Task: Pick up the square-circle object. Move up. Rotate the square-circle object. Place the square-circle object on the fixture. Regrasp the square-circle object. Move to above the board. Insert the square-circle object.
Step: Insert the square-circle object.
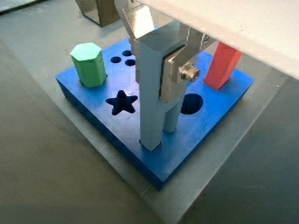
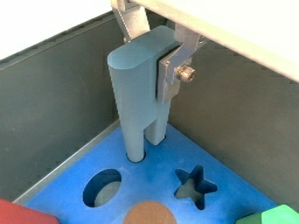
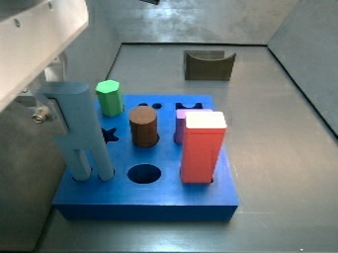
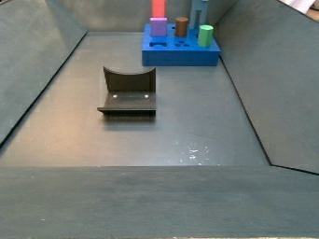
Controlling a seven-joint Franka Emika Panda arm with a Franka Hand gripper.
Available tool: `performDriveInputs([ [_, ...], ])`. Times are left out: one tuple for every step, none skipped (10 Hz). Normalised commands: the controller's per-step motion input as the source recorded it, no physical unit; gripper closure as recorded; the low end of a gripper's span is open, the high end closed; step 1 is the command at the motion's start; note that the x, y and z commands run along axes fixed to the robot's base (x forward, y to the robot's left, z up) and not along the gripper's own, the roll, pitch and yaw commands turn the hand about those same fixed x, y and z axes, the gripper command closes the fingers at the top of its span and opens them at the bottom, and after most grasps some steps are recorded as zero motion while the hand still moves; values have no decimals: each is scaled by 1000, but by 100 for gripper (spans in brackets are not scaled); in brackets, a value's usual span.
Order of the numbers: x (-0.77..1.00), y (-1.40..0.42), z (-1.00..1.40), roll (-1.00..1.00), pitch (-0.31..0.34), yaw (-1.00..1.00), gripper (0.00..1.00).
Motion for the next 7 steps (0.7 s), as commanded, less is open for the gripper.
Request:
performDriveInputs([
  [14, 0, -363, 260, 41, 31, 100],
  [0, -29, -557, 333, 51, 211, 100],
  [49, 0, -529, 360, 0, 286, 100],
  [109, -17, -534, 370, 0, 271, 100],
  [237, -74, -689, 290, 0, 189, 100],
  [346, 0, -937, 156, 0, 123, 100],
  [426, 0, -1000, 106, -34, 66, 100],
])
